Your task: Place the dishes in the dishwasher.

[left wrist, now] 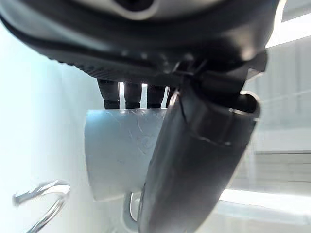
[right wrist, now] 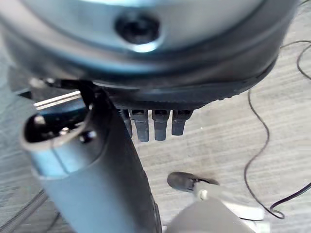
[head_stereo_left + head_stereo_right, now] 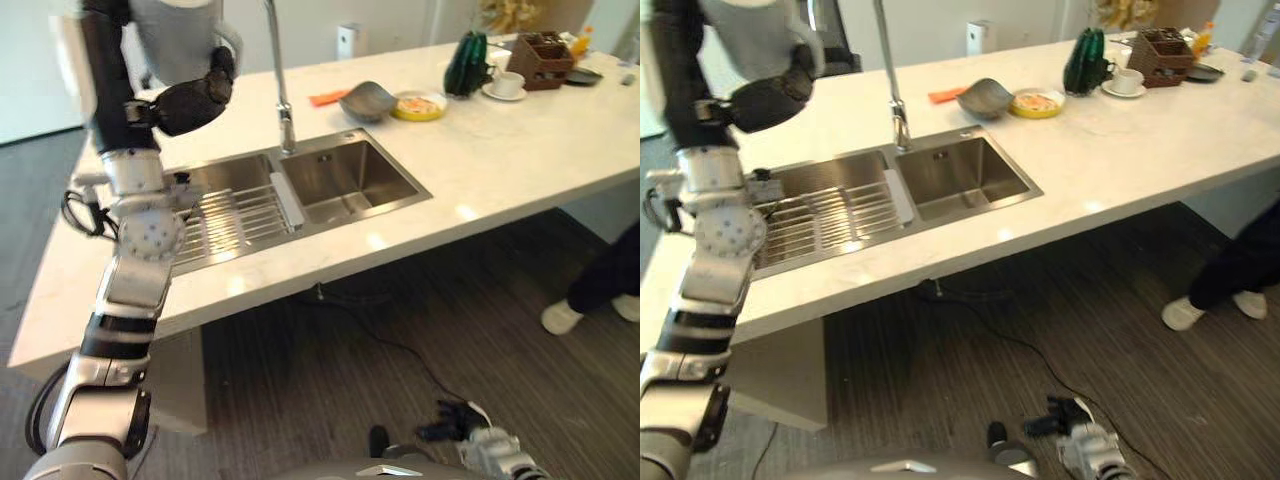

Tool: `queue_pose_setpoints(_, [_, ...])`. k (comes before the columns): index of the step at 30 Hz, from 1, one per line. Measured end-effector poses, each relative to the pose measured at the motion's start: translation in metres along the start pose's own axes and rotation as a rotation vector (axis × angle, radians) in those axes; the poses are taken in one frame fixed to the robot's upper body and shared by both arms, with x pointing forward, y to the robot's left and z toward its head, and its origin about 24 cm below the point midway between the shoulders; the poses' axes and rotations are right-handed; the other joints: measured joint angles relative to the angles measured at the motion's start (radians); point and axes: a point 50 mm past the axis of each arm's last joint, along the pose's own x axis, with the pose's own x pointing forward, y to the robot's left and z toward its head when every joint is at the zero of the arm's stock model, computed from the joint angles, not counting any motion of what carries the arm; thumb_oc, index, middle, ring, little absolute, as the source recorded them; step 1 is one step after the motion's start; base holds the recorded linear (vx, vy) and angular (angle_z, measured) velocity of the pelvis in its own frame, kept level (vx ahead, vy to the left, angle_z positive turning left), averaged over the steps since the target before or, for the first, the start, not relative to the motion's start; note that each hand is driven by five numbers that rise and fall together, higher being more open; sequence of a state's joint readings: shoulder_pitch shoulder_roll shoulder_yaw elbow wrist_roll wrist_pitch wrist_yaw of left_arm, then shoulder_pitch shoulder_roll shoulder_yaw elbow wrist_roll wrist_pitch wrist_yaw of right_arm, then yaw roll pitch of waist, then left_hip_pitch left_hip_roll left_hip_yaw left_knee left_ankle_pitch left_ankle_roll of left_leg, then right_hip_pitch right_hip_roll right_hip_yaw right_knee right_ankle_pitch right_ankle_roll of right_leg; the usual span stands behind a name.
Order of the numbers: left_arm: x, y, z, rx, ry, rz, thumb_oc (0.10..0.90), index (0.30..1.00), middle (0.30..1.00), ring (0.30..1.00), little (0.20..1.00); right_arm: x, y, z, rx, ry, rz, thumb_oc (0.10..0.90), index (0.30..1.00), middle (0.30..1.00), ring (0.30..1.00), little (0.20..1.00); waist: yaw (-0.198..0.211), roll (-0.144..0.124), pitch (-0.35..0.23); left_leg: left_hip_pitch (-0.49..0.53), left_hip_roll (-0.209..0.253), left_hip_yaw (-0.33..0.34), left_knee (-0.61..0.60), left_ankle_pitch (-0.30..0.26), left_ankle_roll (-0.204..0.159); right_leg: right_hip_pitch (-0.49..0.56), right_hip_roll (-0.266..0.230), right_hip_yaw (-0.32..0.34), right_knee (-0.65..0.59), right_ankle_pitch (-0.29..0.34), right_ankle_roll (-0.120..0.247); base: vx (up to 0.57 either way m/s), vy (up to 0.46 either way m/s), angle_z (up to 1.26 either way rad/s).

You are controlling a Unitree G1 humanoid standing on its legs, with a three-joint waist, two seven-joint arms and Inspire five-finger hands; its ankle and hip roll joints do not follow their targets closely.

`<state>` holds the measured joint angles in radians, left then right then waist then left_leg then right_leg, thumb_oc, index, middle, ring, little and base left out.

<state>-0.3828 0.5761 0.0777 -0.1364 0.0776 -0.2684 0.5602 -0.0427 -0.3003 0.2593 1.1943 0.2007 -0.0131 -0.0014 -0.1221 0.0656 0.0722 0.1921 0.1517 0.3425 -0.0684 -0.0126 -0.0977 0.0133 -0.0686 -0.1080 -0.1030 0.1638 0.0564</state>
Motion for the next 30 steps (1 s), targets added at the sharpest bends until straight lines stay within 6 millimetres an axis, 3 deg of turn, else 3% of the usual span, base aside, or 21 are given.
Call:
queue_pose_setpoints(1, [0.0,0.0,0.0,0.0,0.0,0.0,0.4,0.3,0.3,0.3,0.3,0.0,0.0,0.0,0.0,0.0,0.0,0.8,0.9,0.9,0.9,0.9,0.0,0.0,0.0,0.0,0.0,0.0,0.0,0.0,0.0,0.0,0.0,0.0,0.0,0.0,0.0,-0.08,-0.119,-0.05])
queue_pose_setpoints(2, [-0.035,0.015,-0.007,0.026,0.079,0.013,0.4,0.3,0.3,0.3,0.3,-0.001,-0.005,0.003,-0.049,-0.012,-0.006,0.8,0.9,0.9,0.9,0.9,0.063,0.033,0.0,-0.042,0.017,-0.011,0.057,-0.025,0.009,-0.031,0.002,-0.006,0.048,-0.009,-0.001,-0.1,-0.117,0.06])
queue_pose_setpoints(5, [-0.092,0.04,-0.032,0.177,0.299,-0.053,0.4,0.3,0.3,0.3,0.3,0.001,-0.005,0.02,-0.118,-0.062,0.001,0.8,0.9,0.9,0.9,0.9,0.133,0.041,0.021,-0.082,0.034,-0.099,0.079,-0.026,-0.006,-0.05,0.009,-0.068,0.083,-0.045,-0.02,-0.13,-0.117,0.48])
queue_pose_setpoints(8, [-0.109,0.045,-0.041,0.185,0.399,-0.014,0.4,0.3,0.3,0.3,0.3,0.001,-0.004,0.031,-0.153,-0.113,0.0,0.8,0.9,0.9,0.9,0.9,0.165,0.031,0.035,-0.139,0.03,-0.194,0.057,-0.007,0.004,-0.058,0.007,-0.13,0.072,-0.045,-0.02,-0.28,-0.086,1.09])
queue_pose_setpoints(10, [-0.118,0.047,-0.045,0.149,0.474,0.08,0.4,0.3,0.3,0.3,0.3,0.0,-0.011,0.063,-0.162,-0.215,-0.025,0.8,0.9,0.9,0.9,0.9,0.294,0.04,0.096,-0.247,0.052,-0.224,0.045,0.042,0.045,-0.138,0.024,-0.144,0.141,-0.056,-0.034,-0.51,-0.19,1.47])
queue_pose_setpoints(12, [-0.104,0.021,-0.041,0.027,0.451,0.116,0.4,0.3,0.3,0.3,0.3,-0.003,-0.021,0.052,-0.12,-0.231,-0.071,0.8,0.9,0.9,0.9,0.9,0.249,0.073,0.112,-0.349,0.065,-0.413,-0.027,0.084,-0.086,-0.145,0.043,-0.259,0.19,-0.148,-0.082,-0.35,-0.209,2.98])
queue_pose_setpoints(13, [-0.091,0.016,-0.037,0.004,0.4,0.117,0.4,0.3,0.3,0.3,0.3,-0.001,-0.015,0.052,-0.087,-0.224,-0.059,0.8,0.9,0.9,0.9,0.9,0.236,0.029,0.138,-0.379,0.065,-0.334,-0.005,0.042,-0.089,-0.16,0.003,-0.315,0.199,-0.157,-0.1,-0.21,-0.096,3.48])
queue_pose_setpoints(14, [-0.079,0.027,-0.037,0.042,0.358,0.145,0.4,0.3,0.3,0.3,0.3,0.003,-0.002,0.055,-0.08,-0.199,-0.016,0.8,0.9,0.9,0.9,0.9,0.26,-0.078,0.138,-0.39,0.068,-0.17,0.151,0.072,-0.057,-0.169,-0.07,-0.371,0.171,-0.14,-0.122,-0.23,0.063,2.44])
queue_pose_setpoints(15, [-0.077,0.03,-0.039,0.056,0.358,0.152,0.4,0.3,0.3,0.3,0.3,0.002,-0.003,0.05,-0.087,-0.187,-0.014,0.8,0.9,0.9,0.9,0.9,0.235,-0.093,0.139,-0.332,0.096,-0.124,0.21,0.079,-0.096,-0.109,-0.081,-0.426,0.135,-0.128,-0.12,-0.16,0.095,2.06])
queue_pose_setpoints(17, [-0.076,0.031,-0.037,0.054,0.345,0.157,0.4,0.3,0.3,0.3,0.3,0.001,-0.013,0.029,-0.091,-0.128,-0.045,0.8,0.9,0.9,0.9,0.9,0.218,-0.071,0.129,-0.163,0.171,-0.113,0.216,0.094,-0.166,-0.014,-0.08,-0.49,0.123,-0.141,-0.093,-0.17,0.142,1.54])
queue_pose_setpoints(19, [-0.076,0.033,-0.034,0.046,0.313,0.155,0.4,0.3,0.3,0.3,0.3,-0.002,-0.02,0.015,-0.099,-0.094,-0.069,0.8,0.9,0.9,0.9,0.9,0.182,-0.058,0.096,-0.049,0.208,-0.069,0.181,0.1,-0.161,0.037,-0.097,-0.559,0.122,-0.156,-0.06,-0.21,0.22,1.48])
queue_pose_setpoints(20, [-0.074,0.031,-0.028,0.018,0.277,0.165,0.4,0.3,0.3,0.3,0.3,-0.004,-0.035,0.012,-0.112,-0.081,-0.113,0.8,0.9,0.9,0.9,0.9,0.15,-0.06,0.075,0.002,0.217,0.054,0.151,0.101,-0.159,0.047,-0.137,-0.634,0.132,-0.141,-0.031,-0.19,0.252,1.78])
queue_pose_setpoints(21, [-0.073,0.027,-0.025,0.003,0.264,0.163,0.4,0.3,0.3,0.3,0.3,-0.005,-0.044,0.01,-0.11,-0.074,-0.14,0.8,0.9,0.9,0.9,0.9,0.129,-0.049,0.066,0.007,0.207,0.086,0.107,0.116,-0.154,0.05,-0.159,-0.663,0.145,-0.136,-0.023,-0.14,0.246,1.83])
queue_pose_setpoints(22, [-0.075,0.026,-0.021,-0.009,0.259,0.167,0.4,0.3,0.3,0.3,0.3,-0.007,-0.055,0.009,-0.106,-0.07,-0.17,0.8,0.9,0.9,0.9,0.9,0.122,-0.03,0.057,0.03,0.182,0.086,0.059,0.267,-0.115,0.046,-0.178,-0.696,0.175,-0.132,-0.017,-0.13,0.28,1.32])
queue_pose_setpoints(23, [-0.075,0.026,-0.019,-0.005,0.252,0.148,0.4,0.3,0.3,0.3,0.3,-0.007,-0.053,0.007,-0.083,-0.062,-0.172,0.8,0.9,0.9,0.9,0.9,0.125,-0.038,0.055,0.03,0.182,0.121,0.092,0.261,-0.16,0.06,-0.205,-0.701,0.193,-0.13,-0.015,-0.1,0.296,1.36])
queue_pose_setpoints(24, [-0.072,0.025,-0.017,0.008,0.231,0.113,0.4,0.3,0.3,0.3,0.3,-0.004,-0.03,-0.001,-0.039,-0.043,-0.135,0.8,0.9,0.9,0.9,0.9,0.111,-0.104,0.059,-0.092,0.196,0.134,0.261,0.136,-0.146,0.106,-0.253,-0.728,0.178,-0.112,0.004,-0.06,0.412,1.6])
queue_pose_setpoints(25, [-0.075,0.023,-0.014,0.0,0.231,0.091,0.4,0.3,0.3,0.3,0.3,-0.005,-0.021,-0.014,-0.01,-0.011,-0.124,0.8,0.9,0.9,0.9,0.9,0.114,-0.131,0.029,-0.163,0.183,0.182,0.193,0.068,-0.134,0.103,-0.284,-0.755,0.197,-0.096,0.027,0.01,0.484,1.54])
queue_pose_setpoints(26, [-0.077,0.023,-0.011,-0.005,0.225,0.085,0.4,0.3,0.3,0.3,0.3,-0.006,-0.021,-0.018,-0.004,-0.001,-0.125,0.8,0.9,0.9,0.9,0.9,0.131,-0.125,0.022,-0.19,0.17,0.184,0.077,0.096,-0.116,0.104,-0.296,-0.772,0.226,-0.087,0.039,0.13,0.628,0.69])
queue_pose_setpoints(27, [-0.08,0.031,-0.014,0.034,0.245,0.077,0.4,0.3,0.3,0.3,0.3,-0.005,-0.02,-0.018,0.003,0.023,-0.129,0.8,0.9,0.9,0.9,0.9,0.199,-0.114,0.015,-0.195,0.115,0.132,0.018,0.161,-0.069,0.11,-0.348,-0.748,0.268,-0.084,0.056,0.12,0.467,0.3])
queue_pose_setpoints(28, [-0.082,0.032,-0.022,0.058,0.287,0.066,0.4,0.3,0.3,0.3,0.3,-0.004,-0.01,-0.02,-0.006,0.032,-0.114,0.8,0.9,0.9,0.9,0.9,0.206,-0.151,0.001,-0.194,0.038,0.115,0.03,0.131,-0.015,0.129,-0.423,-0.761,0.282,-0.031,0.053,0.16,0.383,0.46])
queue_pose_setpoints(30, [-0.083,0.031,-0.024,0.06,0.309,0.058,0.4,0.3,0.3,0.3,0.3,-0.005,-0.005,-0.021,-0.014,0.029,-0.097,0.8,0.9,0.9,0.9,0.9,0.194,-0.148,0.001,-0.183,-0.011,0.09,0.022,0.112,0.008,0.133,-0.484,-0.763,0.331,0.0,0.072,0.11,0.2,0.75])
